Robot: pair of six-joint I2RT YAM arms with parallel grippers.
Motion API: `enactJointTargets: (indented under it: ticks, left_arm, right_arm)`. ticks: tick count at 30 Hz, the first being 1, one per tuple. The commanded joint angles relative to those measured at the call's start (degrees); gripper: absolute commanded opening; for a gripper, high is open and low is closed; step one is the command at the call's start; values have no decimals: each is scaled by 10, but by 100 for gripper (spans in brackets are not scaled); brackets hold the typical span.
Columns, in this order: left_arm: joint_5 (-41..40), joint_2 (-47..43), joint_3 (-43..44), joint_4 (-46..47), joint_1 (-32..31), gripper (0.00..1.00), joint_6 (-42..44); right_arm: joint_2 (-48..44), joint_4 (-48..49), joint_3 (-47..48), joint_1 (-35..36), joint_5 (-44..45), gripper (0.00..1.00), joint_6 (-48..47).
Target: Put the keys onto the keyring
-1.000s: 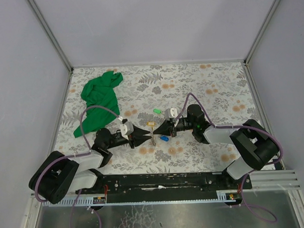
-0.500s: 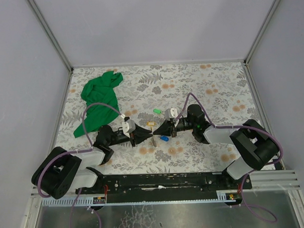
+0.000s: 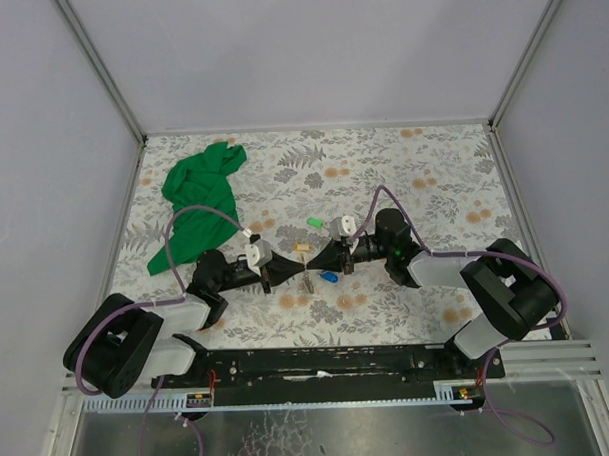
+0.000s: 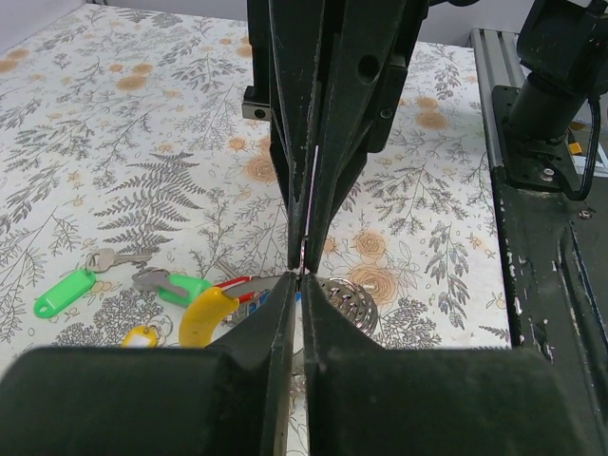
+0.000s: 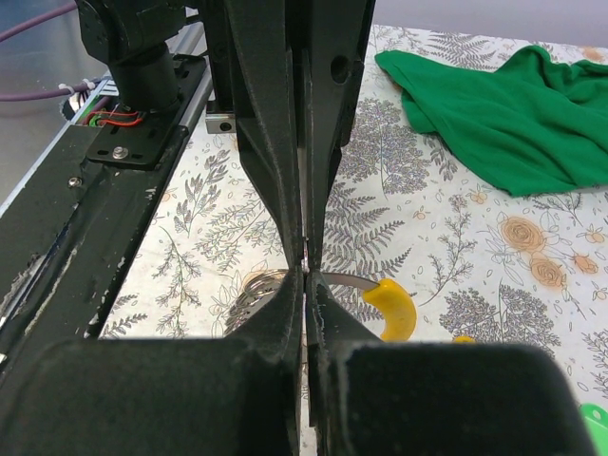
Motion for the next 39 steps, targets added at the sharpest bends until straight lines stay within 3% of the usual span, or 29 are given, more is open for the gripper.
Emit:
enactJointTargets:
  ticks: [1, 4, 7, 11, 25, 39]
  left_arm:
    - [-2, -9, 16, -18, 4, 0, 25]
    - [-6, -28, 22, -51, 4, 0, 37]
    - [-16, -51, 27, -89, 3, 0, 51]
    - [-22, -73, 31, -121, 1, 0, 68]
    - [-38, -100, 79, -253, -23, 0, 115]
    - [-172, -110, 180, -484, -106, 0, 180]
  right_arm:
    - [-22, 34, 6, -4, -3, 0, 3]
    - [-27, 21, 3, -4, 5, 7, -2]
    - [-35, 3, 0, -4, 18, 20, -5]
    - [-48, -19, -5, -4, 30, 27, -13]
    - [-48, -87, 25, -4, 44, 29, -62]
    - [-118, -249, 32, -4, 147, 37, -187]
